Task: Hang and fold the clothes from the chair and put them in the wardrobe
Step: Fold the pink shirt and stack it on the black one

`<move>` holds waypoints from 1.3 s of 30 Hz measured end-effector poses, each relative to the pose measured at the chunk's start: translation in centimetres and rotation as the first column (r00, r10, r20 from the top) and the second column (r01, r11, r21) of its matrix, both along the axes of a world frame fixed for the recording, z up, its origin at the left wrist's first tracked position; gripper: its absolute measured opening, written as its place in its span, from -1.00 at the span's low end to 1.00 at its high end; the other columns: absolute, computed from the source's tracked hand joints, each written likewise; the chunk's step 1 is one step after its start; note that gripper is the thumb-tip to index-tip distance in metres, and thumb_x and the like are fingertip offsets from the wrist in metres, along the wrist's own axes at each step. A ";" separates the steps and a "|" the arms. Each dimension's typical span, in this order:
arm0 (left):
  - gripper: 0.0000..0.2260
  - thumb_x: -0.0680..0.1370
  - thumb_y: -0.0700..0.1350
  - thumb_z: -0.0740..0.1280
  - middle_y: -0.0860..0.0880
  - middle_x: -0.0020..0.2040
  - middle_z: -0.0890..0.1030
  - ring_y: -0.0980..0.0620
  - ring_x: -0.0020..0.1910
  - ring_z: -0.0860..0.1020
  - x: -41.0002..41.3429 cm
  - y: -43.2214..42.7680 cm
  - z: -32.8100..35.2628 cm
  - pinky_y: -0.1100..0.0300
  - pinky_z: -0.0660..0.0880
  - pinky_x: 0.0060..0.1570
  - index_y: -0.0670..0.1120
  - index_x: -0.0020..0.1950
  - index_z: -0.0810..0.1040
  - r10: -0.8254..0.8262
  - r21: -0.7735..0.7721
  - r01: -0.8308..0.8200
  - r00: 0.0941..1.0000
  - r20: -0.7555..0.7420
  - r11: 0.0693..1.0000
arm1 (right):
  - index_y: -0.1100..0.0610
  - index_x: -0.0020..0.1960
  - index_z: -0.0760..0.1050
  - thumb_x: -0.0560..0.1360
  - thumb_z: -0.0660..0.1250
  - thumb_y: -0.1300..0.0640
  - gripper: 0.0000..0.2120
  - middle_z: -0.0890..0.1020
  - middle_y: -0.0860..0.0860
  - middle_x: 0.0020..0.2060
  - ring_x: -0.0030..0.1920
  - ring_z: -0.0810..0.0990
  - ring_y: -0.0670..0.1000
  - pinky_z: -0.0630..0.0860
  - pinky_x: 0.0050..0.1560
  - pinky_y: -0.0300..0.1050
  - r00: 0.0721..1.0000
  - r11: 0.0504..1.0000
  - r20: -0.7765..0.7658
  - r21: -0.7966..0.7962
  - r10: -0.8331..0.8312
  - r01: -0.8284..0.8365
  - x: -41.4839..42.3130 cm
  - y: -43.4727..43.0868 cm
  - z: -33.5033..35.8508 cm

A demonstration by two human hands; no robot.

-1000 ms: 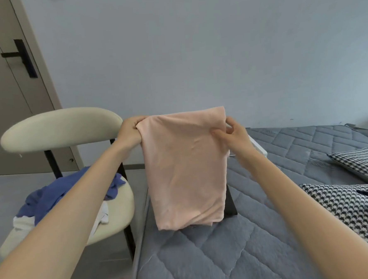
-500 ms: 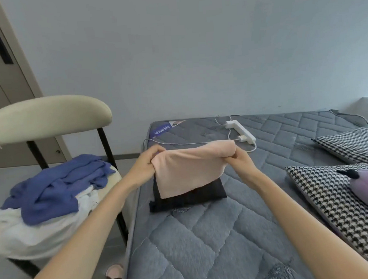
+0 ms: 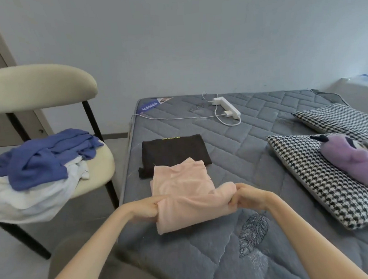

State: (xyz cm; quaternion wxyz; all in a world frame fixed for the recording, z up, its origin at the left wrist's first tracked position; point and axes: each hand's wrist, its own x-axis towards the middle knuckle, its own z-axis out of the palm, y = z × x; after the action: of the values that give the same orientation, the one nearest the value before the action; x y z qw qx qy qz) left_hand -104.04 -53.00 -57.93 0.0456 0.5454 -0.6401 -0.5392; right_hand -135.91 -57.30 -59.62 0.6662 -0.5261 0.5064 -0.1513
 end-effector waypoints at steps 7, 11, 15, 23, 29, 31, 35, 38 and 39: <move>-0.72 0.65 -0.15 0.14 -0.08 -0.04 0.60 0.00 -0.16 0.61 0.5 1.5 -2.2 0.17 0.57 -0.21 -0.10 0.35 0.42 0.279 0.232 -0.240 0.948 -0.155 0.943 | 0.18 0.28 0.45 0.31 0.29 0.29 -0.48 0.63 0.10 0.10 0.08 0.61 0.10 0.58 -0.01 -0.05 0.993 0.975 0.056 0.192 0.107 -0.115 0.6 1.5 -0.1; -0.73 0.62 -0.20 0.12 -0.03 -0.26 0.65 0.01 -0.28 0.61 1.4 -0.2 -2.5 0.14 0.55 -0.28 -0.02 0.20 0.55 0.423 0.167 -0.397 0.891 -0.166 0.902 | 0.14 0.34 0.42 0.34 0.31 0.19 -0.44 0.58 0.15 0.23 0.20 0.56 0.15 0.48 0.21 0.04 0.998 0.999 0.062 0.052 -0.013 0.010 1.8 -0.3 -0.5; -0.83 0.61 -0.18 0.22 -0.04 -0.21 0.65 0.01 -0.20 0.59 1.3 -2.5 -3.3 0.12 0.54 -0.21 -0.08 0.07 0.60 0.682 0.286 -0.621 0.692 -0.238 0.730 | 0.12 0.23 0.46 0.38 0.37 0.13 -0.57 0.59 0.19 0.16 0.14 0.56 0.20 0.44 0.20 0.18 0.968 0.971 0.104 -0.037 -0.230 0.235 3.2 -2.4 -1.8; -0.59 0.60 0.17 0.08 -0.07 -0.28 0.59 -0.05 -0.26 0.53 0.0 -5.6 -5.1 0.14 0.46 -0.25 -0.10 -0.07 0.55 0.904 0.459 -0.782 0.329 -0.271 0.422 | 0.01 0.25 0.36 0.64 0.14 0.06 -0.80 0.60 0.15 -0.08 -0.16 0.59 0.05 0.54 -0.18 -0.10 0.936 0.910 -0.067 -0.268 -0.346 0.317 6.6 -4.4 -4.0; -0.78 0.61 -0.04 0.18 -0.03 0.03 0.49 -0.07 0.03 0.50 -1.6 -5.6 -8.0 0.05 0.42 -0.02 -0.10 0.21 0.37 0.792 -0.116 -0.813 0.582 -0.182 0.571 | -0.04 0.26 0.37 0.65 0.06 -0.03 -0.76 0.57 -0.07 -0.07 -0.02 0.54 0.01 0.44 0.00 -0.02 0.851 0.815 -0.211 -0.464 -0.481 0.346 8.0 -4.2 -6.7; -0.84 0.64 -0.09 0.10 -0.04 -0.05 0.49 -0.11 0.00 0.49 -2.0 -5.2 -8.8 0.03 0.38 -0.05 -0.13 0.11 0.38 0.788 -0.264 -0.813 0.575 -0.219 0.519 | -0.06 0.15 0.38 0.65 0.04 -0.03 -0.82 0.59 -0.04 -0.19 -0.12 0.55 0.00 0.42 -0.13 -0.04 0.830 0.768 -0.208 -0.541 -0.518 0.344 8.3 -3.8 -6.7; -0.82 0.65 -0.11 0.08 -0.03 -0.18 0.47 -0.08 -0.14 0.46 -2.0 -5.0 -9.9 0.05 0.33 -0.16 -0.17 -0.04 0.36 0.798 -0.358 -0.830 0.533 -0.280 0.428 | -0.08 0.04 0.37 0.64 0.06 -0.05 -0.86 0.58 0.05 -0.32 -0.25 0.55 0.02 0.43 -0.23 -0.05 0.820 0.726 -0.192 -0.598 -0.540 0.339 8.3 -3.9 -7.0; -0.81 0.64 -0.07 0.08 -0.04 -0.22 0.47 -0.12 -0.16 0.48 -1.9 -5.1 -10.5 0.04 0.34 -0.19 -0.16 -0.07 0.35 0.832 -0.395 -0.817 0.520 -0.191 0.420 | -0.05 0.05 0.38 0.61 0.13 -0.10 -0.85 0.59 -0.02 -0.26 -0.21 0.57 0.02 0.51 -0.16 0.01 0.770 0.735 -0.263 -0.576 -0.582 0.359 8.4 -4.2 -7.5; -0.80 0.63 -0.06 0.09 -0.05 -0.20 0.49 -0.14 -0.14 0.49 -1.9 -5.2 -10.6 0.04 0.34 -0.19 -0.16 -0.06 0.36 0.850 -0.393 -0.822 0.502 -0.161 0.411 | -0.04 0.04 0.38 0.60 0.15 -0.11 -0.84 0.59 -0.05 -0.23 -0.18 0.58 0.02 0.52 -0.15 0.01 0.738 0.728 -0.294 -0.579 -0.607 0.368 8.4 -4.3 -7.5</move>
State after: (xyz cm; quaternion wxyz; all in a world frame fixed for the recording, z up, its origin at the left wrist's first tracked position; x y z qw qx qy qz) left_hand -105.95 -58.16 -68.53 0.4037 0.7840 -0.3832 -0.2747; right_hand -127.50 -61.57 -67.15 0.3049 -0.5376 0.7191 -0.3176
